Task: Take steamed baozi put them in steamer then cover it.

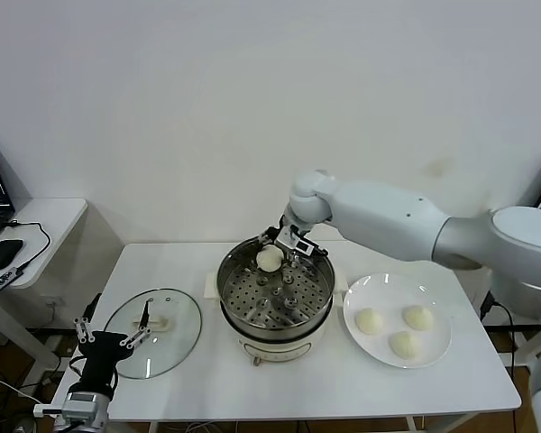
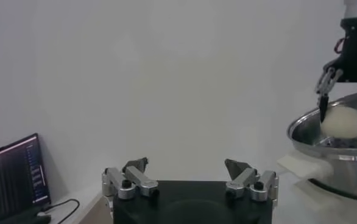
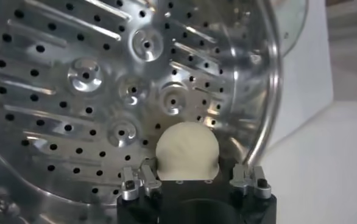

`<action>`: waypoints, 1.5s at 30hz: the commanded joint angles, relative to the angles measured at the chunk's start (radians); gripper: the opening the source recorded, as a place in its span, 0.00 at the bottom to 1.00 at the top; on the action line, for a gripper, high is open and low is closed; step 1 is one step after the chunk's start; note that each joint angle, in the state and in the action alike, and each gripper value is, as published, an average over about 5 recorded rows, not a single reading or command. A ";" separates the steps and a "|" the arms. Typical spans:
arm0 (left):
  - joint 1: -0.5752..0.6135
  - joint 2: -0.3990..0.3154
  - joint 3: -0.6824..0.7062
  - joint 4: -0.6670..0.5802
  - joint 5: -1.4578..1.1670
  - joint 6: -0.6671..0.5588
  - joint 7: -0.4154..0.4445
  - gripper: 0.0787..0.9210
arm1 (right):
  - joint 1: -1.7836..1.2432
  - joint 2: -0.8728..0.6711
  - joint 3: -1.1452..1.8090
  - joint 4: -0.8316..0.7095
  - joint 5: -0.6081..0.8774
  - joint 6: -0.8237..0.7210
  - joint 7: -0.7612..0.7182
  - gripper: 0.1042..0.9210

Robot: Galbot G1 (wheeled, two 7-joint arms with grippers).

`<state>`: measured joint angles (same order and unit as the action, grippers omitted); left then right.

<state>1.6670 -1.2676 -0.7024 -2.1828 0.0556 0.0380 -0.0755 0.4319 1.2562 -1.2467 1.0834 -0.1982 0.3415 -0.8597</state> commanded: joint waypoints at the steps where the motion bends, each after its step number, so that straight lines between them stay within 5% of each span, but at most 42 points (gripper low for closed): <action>1: 0.001 0.000 -0.001 -0.006 0.001 0.001 0.000 0.88 | -0.040 0.026 0.005 -0.059 -0.084 0.088 0.031 0.65; 13: 0.007 -0.004 0.002 -0.025 -0.002 0.005 0.003 0.88 | 0.070 -0.018 -0.022 0.027 0.055 0.053 0.002 0.87; 23: 0.002 0.013 0.015 -0.036 -0.025 0.012 0.012 0.88 | 0.316 -0.344 -0.097 0.435 0.415 -0.508 -0.154 0.88; 27: -0.005 0.023 0.034 -0.039 -0.021 0.014 0.013 0.88 | 0.358 -0.495 -0.090 0.553 0.494 -0.608 -0.158 0.88; 36: -0.014 0.052 0.045 -0.012 -0.038 0.016 0.011 0.88 | 0.285 -0.844 -0.099 0.702 0.448 -0.659 -0.152 0.88; 45: -0.007 0.065 0.026 0.006 -0.042 0.010 0.013 0.88 | 0.071 -0.923 -0.039 0.662 0.331 -0.644 -0.141 0.88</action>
<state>1.6600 -1.2122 -0.6709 -2.1879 0.0189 0.0490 -0.0628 0.6489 0.5166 -1.3343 1.6798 0.1722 -0.2342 -0.9951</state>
